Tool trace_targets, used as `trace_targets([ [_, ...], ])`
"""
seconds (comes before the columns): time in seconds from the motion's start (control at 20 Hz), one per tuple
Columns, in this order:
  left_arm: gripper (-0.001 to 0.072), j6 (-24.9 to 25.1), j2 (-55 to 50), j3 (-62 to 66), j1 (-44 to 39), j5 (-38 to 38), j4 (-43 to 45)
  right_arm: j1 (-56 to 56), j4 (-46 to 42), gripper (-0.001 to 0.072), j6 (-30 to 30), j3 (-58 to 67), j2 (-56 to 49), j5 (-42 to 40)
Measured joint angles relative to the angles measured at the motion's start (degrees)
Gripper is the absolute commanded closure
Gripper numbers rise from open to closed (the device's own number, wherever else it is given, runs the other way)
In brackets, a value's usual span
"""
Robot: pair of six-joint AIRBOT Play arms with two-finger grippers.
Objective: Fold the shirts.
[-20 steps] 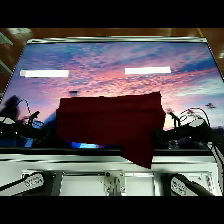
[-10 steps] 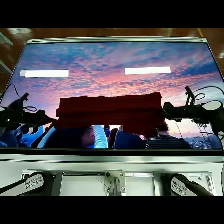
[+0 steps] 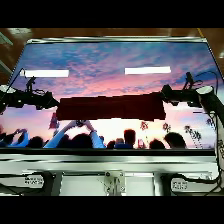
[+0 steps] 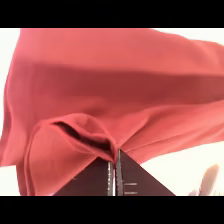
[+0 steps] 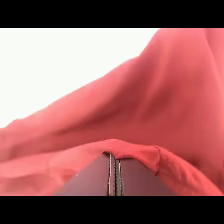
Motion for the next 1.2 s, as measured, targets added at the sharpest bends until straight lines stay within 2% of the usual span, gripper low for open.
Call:
trace_targets([
  [0.15, 0.0664, -1.9, -4.8, 4.0, -0.6, 0.2, -0.1, 1.3, -1.5, 0.0632, 1.1, 2.4, -4.3, -4.4],
  [0.2, 0.0562, -2.3, -6.2, 5.0, -0.6, 0.3, -0.1, 1.6, -1.8, 0.0456, 1.4, 2.8, -5.3, -5.4],
  [0.25, 0.0279, -2.6, -7.2, 5.8, -0.7, 0.3, -0.2, 1.7, -2.1, 0.0139, 1.5, 3.1, -6.0, -6.4],
  [0.3, 0.0045, -2.9, -8.1, 6.4, -0.7, 0.6, -0.4, 1.8, -2.3, 0.004, 1.5, 3.3, -6.6, -7.4],
  [0.35, 0.0011, -3.3, -8.7, 6.8, -0.7, 0.5, -0.6, 1.8, -2.8, 0.0041, 1.1, 3.5, -6.8, -7.6],
  [0.45, 0.0017, -3.3, -9.3, 8.1, -0.5, -0.4, -1.0, 1.3, -4.0, 0.0041, -1.4, 3.9, -6.5, -7.1],
  [0.5, 0.0091, -3.3, -9.6, 9.1, -0.1, -1.5, -1.0, 0.6, -6.6, 0.004, -2.5, 4.0, -5.9, -6.1],
  [0.55, 0.0122, -3.3, -9.7, 10.2, 0.4, -2.6, -1.0, -0.1, -9.8, 0.0031, -2.8, 4.1, -5.3, -5.2],
  [0.65, 0.0122, -3.5, -9.8, 12.6, 1.4, -6.4, -1.1, -1.9, -17.0, 0.0031, -1.2, 4.3, -4.2, -2.0],
  [0.75, 0.0123, -3.5, -9.3, 14.4, 1.8, -9.9, -1.1, -3.8, -20.5, 0.0031, 0.7, 4.3, -4.0, 1.2],
  [0.85, 0.0123, -3.5, -8.3, 15.5, 1.7, -11.9, -1.3, -5.1, -20.0, 0.003, 0.5, 4.3, -5.0, 3.6],
  [1.2, 0.0123, -3.5, -5.1, 16.5, -2.5, -14.5, -1.5, -3.5, -6.5, 0.0034, -6.3, 4.5, -12.1, 7.1],
])
